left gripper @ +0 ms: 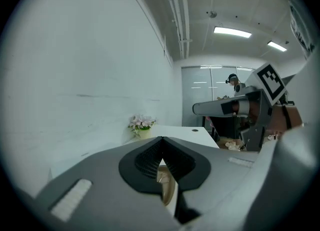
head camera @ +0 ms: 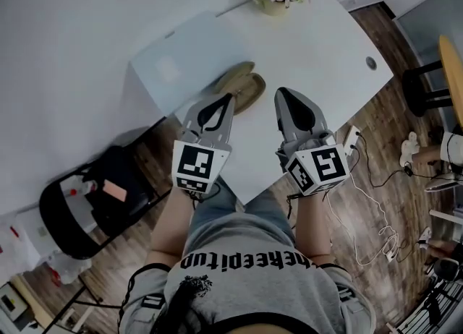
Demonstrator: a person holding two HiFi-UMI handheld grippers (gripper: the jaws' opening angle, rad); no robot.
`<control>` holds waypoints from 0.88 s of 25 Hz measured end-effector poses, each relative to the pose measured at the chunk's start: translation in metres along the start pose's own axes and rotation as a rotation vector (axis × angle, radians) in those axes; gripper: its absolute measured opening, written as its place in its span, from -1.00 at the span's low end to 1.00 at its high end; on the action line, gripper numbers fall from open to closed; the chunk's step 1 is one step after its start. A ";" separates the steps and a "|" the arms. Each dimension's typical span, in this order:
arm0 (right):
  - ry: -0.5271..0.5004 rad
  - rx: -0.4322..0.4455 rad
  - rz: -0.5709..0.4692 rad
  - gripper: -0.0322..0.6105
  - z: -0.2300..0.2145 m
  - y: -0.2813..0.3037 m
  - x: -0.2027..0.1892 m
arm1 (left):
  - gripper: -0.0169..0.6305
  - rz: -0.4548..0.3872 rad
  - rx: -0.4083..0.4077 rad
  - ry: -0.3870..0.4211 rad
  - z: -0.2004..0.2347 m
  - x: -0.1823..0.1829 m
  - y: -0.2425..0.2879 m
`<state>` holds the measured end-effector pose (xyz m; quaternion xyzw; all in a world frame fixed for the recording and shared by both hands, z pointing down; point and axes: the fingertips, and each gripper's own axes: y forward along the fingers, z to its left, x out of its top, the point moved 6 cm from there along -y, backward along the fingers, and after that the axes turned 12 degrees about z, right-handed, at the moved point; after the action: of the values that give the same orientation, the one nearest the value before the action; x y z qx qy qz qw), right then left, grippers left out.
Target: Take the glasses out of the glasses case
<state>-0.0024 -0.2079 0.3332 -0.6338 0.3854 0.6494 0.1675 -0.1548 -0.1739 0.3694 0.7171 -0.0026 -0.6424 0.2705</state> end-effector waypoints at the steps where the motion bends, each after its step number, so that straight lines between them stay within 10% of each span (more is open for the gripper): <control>1: 0.006 -0.010 0.003 -0.89 -0.001 0.001 -0.001 | -0.89 0.022 -0.017 0.004 0.000 -0.004 0.007; 22: 0.098 -0.177 0.069 -0.89 -0.024 -0.004 -0.028 | -0.77 0.465 -0.050 0.117 -0.001 -0.083 0.117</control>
<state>0.0206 -0.2150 0.3615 -0.6634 0.3556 0.6547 0.0693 -0.1282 -0.2438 0.4919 0.7261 -0.1361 -0.5202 0.4286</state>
